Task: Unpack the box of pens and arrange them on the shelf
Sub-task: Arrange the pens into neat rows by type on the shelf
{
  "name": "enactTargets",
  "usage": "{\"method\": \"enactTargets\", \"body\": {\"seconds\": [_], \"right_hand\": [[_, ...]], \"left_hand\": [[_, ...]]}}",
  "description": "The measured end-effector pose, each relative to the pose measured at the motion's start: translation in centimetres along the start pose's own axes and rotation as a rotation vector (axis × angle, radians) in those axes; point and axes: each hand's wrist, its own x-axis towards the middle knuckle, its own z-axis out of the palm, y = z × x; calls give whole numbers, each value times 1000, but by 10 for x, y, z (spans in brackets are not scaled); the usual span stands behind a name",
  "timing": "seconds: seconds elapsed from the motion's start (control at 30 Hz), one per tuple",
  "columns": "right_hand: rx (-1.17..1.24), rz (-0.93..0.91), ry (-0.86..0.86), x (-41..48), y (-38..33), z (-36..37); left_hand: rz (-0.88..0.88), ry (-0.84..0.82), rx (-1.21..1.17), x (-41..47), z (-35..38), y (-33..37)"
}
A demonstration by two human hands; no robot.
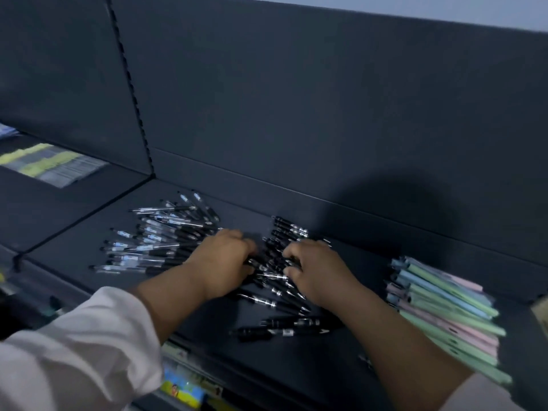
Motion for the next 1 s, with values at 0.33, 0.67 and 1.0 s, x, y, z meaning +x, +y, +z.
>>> {"method": "enactTargets", "body": {"seconds": [0.33,0.67,1.0], "right_hand": [[-81,-310,34,44,-113,17],[-156,-580,-33,67,-313,67],[-176,-771,-166,58,-550,163]], "left_hand": [[-229,199,11,-72,-23,-76],[-539,324,71,-234,-54,-228],[-924,258,95,-453,-77,-376]]}}
